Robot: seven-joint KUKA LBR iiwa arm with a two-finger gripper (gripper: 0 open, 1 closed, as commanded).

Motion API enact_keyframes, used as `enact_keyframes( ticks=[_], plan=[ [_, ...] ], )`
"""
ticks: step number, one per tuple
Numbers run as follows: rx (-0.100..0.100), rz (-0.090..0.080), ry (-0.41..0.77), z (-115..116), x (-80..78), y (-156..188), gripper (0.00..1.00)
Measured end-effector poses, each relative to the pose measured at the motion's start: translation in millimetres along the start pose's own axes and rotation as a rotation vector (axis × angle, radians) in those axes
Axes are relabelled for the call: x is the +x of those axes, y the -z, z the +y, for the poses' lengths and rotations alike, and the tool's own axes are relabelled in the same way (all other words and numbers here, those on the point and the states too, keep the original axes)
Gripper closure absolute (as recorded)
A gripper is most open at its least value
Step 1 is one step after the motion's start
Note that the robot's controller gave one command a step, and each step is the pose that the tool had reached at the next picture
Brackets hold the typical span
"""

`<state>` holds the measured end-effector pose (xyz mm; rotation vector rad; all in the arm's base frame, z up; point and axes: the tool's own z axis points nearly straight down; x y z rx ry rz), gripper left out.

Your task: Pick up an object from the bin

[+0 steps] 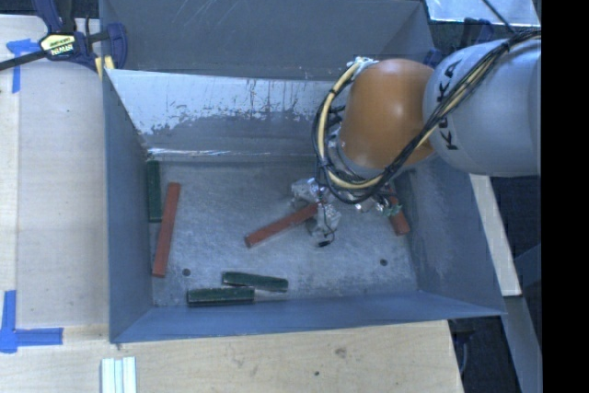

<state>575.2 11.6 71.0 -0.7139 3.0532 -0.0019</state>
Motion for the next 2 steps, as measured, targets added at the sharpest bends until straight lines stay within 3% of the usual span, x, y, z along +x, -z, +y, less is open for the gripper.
enact_keyframes(
  ticks=[1,2],
  plan=[
    [0.000,0.000,0.000,0.0,0.0,0.0,1.00],
    [-0.002,0.002,0.074,1.6,-3.8,134.7,1.00]
  ],
)
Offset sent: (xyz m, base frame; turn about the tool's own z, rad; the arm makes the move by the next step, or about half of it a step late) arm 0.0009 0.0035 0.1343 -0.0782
